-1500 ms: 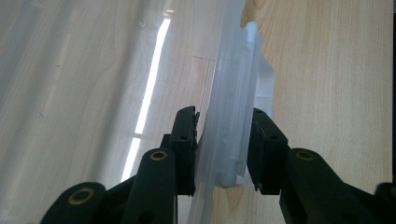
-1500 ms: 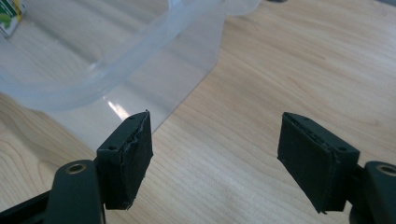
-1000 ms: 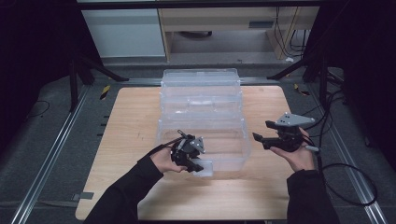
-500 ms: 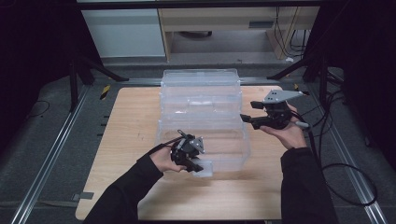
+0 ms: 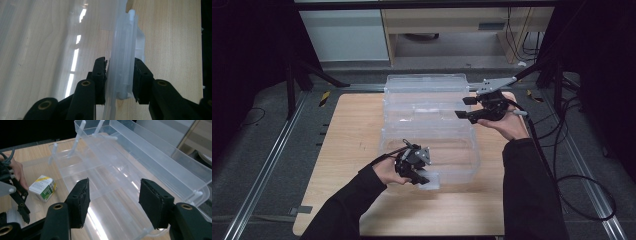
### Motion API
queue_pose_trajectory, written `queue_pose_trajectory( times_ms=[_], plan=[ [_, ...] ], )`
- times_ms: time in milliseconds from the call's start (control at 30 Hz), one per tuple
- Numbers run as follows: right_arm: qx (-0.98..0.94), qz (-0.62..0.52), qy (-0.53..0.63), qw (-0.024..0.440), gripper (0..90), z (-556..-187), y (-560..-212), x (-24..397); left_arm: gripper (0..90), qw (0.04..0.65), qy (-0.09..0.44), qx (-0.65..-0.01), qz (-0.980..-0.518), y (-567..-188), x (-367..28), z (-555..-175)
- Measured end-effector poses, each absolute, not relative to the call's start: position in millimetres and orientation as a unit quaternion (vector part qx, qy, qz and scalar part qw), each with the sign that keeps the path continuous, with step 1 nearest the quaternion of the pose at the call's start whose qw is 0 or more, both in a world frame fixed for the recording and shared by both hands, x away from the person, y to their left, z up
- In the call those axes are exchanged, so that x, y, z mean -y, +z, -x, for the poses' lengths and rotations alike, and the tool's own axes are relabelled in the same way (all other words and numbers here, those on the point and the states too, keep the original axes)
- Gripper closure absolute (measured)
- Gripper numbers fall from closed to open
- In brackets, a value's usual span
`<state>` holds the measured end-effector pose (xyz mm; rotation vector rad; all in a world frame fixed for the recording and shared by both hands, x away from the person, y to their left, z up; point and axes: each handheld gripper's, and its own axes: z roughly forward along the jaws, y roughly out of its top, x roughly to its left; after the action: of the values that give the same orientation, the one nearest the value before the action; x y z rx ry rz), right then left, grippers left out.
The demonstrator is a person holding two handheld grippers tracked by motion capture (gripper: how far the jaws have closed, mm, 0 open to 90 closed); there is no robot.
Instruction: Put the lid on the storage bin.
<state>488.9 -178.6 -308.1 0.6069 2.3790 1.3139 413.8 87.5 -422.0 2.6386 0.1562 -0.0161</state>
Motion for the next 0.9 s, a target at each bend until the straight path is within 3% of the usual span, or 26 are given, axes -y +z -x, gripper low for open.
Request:
queue_pose_trajectory(
  times_ms=[900],
  plan=[
    [-0.896, -0.140, 0.398, 0.137, 54.4, -548, -299, 117, 66.7, 0.240, -0.002, -0.047, -0.970, -422, -86, -413]
  ],
)
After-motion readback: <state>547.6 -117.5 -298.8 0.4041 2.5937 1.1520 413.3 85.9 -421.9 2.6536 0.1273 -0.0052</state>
